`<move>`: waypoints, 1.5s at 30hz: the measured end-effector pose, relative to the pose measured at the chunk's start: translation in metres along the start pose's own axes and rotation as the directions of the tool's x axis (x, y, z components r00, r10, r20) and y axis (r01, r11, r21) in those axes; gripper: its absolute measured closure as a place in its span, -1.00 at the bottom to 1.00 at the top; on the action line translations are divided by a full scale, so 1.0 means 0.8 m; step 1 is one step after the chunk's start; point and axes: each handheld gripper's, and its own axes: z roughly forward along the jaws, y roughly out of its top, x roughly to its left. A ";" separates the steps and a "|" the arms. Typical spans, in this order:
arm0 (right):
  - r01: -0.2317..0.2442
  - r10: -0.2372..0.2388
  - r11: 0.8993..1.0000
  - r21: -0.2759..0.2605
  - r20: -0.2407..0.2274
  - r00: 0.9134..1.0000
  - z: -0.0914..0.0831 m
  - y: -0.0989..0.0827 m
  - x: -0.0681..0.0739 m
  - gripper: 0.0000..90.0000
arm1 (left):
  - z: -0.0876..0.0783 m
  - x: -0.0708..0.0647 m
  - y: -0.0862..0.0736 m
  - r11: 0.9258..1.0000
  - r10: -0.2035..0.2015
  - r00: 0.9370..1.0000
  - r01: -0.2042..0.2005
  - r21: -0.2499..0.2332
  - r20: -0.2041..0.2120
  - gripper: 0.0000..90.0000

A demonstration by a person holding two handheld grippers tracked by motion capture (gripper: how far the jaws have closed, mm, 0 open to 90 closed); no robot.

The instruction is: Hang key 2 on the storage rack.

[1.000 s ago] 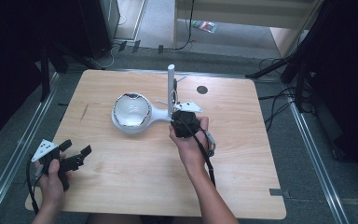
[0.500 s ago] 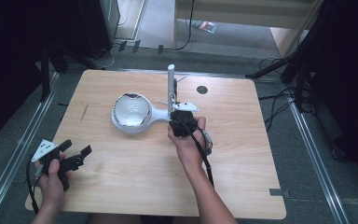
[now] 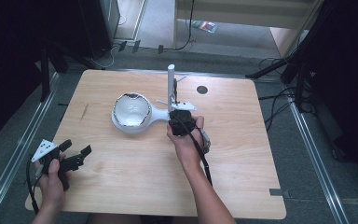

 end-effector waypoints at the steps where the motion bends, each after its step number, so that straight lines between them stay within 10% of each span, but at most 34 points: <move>1: -0.001 0.001 1.000 -0.001 0.001 1.000 0.002 0.000 -0.001 0.86 | 0.000 0.000 0.000 1.000 0.000 1.000 0.000 0.000 0.000 -0.85; 28: 0.002 -0.002 1.000 -0.020 0.021 1.000 0.039 -0.007 -0.002 0.82 | 0.000 0.000 0.000 1.000 -0.001 1.000 0.001 0.000 0.000 -0.85; 45: 0.006 -0.014 0.995 -0.095 -0.080 0.997 0.011 0.001 -0.010 -0.11 | 0.000 -0.001 0.000 1.000 0.002 1.000 -0.002 -0.001 -0.001 -0.85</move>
